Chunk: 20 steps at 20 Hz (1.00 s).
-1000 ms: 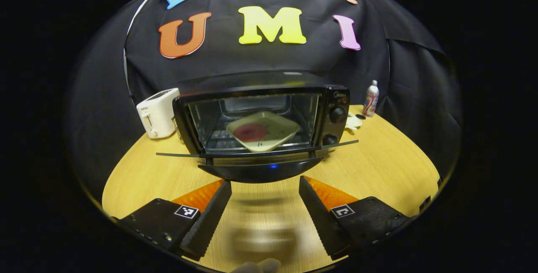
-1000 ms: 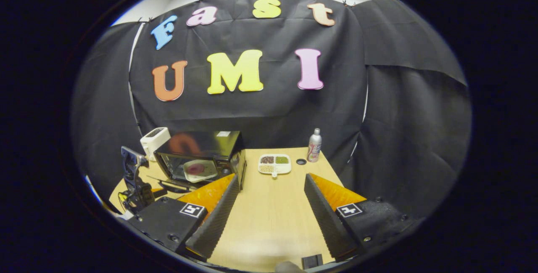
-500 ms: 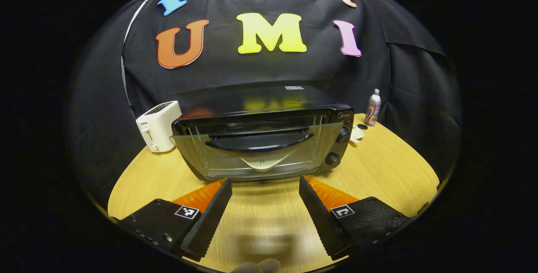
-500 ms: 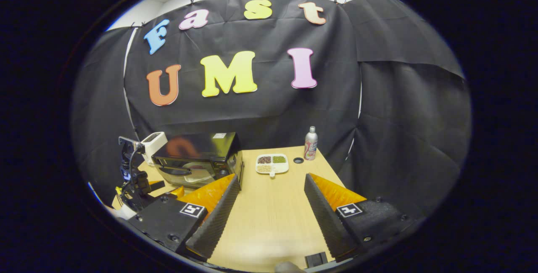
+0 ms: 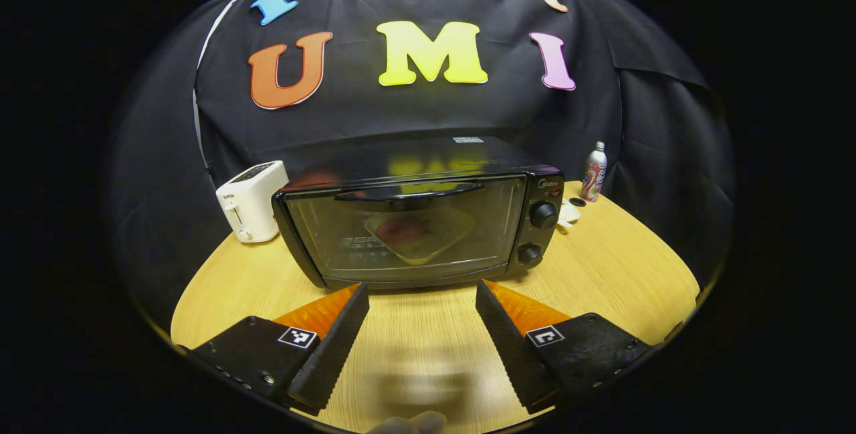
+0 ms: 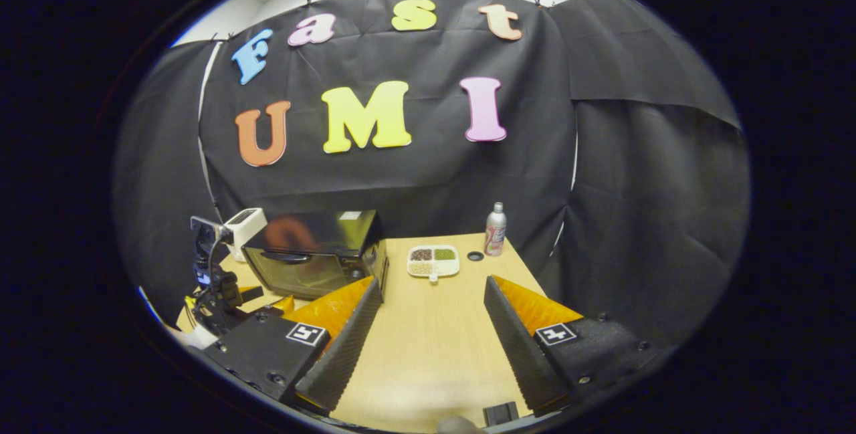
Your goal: Open the electric oven with the left hand, put the food in, and close the electric oven.
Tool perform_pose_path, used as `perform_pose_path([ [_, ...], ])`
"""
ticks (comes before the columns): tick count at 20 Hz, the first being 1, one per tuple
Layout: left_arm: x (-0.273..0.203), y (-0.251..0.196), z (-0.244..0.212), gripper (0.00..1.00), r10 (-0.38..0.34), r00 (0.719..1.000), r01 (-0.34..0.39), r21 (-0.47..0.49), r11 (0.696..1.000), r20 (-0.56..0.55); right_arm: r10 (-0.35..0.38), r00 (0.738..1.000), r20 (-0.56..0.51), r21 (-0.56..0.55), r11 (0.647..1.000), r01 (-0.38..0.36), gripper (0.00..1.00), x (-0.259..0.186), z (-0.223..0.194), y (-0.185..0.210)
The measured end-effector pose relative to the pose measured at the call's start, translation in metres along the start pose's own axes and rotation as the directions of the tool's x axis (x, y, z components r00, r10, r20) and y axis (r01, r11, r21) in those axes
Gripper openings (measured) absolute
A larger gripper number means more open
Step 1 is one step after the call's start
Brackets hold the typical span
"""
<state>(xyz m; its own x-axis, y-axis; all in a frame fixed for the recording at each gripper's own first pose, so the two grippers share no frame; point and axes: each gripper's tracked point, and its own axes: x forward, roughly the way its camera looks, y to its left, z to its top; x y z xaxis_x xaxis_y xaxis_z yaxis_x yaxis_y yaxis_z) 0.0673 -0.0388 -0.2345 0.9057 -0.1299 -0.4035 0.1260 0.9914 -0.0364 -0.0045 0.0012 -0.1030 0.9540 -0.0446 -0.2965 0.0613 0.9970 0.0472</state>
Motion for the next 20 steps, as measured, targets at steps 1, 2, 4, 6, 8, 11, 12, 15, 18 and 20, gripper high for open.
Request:
perform_pose_path([
  [1,-0.001,0.0,0.001,0.98,-0.003,1.0,0.003,0.0,1.0,0.005,0.003,1.0,0.001,-0.002,1.0,-0.003,0.99,0.0,0.001,0.001],
  [2,-0.004,-0.001,0.002,0.98,0.001,1.0,-0.001,0.004,1.0,0.013,0.002,1.0,0.002,-0.005,1.0,-0.002,0.96,-0.001,0.0,0.001],
  [4,-0.009,0.0,0.006,0.98,0.003,1.0,-0.003,0.004,1.0,0.026,0.006,1.0,0.0,-0.005,1.0,-0.006,0.96,-0.002,0.001,0.005],
  [6,-0.019,-0.001,0.014,0.98,-0.006,0.999,0.006,-0.009,1.0,0.045,0.01,1.0,0.002,-0.003,1.0,-0.01,0.96,-0.005,0.003,0.01],
  [8,-0.035,-0.001,0.028,0.98,-0.015,0.998,0.017,-0.032,0.999,0.069,0.011,1.0,0.019,-0.01,1.0,-0.011,0.99,-0.011,0.01,0.016],
  [11,-0.069,0.003,0.062,0.98,-0.024,0.99,0.032,-0.062,0.998,0.136,0.002,0.998,0.07,-0.035,0.999,0.0,0.96,-0.025,0.025,0.023],
  [12,-0.081,0.006,0.075,0.98,-0.022,0.988,0.032,-0.066,0.997,0.154,-0.002,0.996,0.085,-0.039,0.999,0.005,0.96,-0.032,0.031,0.026],
  [15,-0.133,0.015,0.115,0.97,-0.017,0.973,0.033,-0.068,0.997,0.228,-0.026,0.989,0.145,-0.023,0.999,0.03,0.99,-0.054,0.049,0.025],
  [18,-0.189,0.026,0.155,0.96,0.006,0.944,0.013,-0.056,0.998,0.33,-0.028,0.978,0.209,-0.015,0.999,0.032,0.96,-0.079,0.063,0.023],
  [20,-0.222,0.03,0.167,0.96,0.024,0.93,0.0,-0.065,0.998,0.368,-0.06,0.971,0.229,0.004,0.998,0.061,0.99,-0.095,0.068,0.01],
])
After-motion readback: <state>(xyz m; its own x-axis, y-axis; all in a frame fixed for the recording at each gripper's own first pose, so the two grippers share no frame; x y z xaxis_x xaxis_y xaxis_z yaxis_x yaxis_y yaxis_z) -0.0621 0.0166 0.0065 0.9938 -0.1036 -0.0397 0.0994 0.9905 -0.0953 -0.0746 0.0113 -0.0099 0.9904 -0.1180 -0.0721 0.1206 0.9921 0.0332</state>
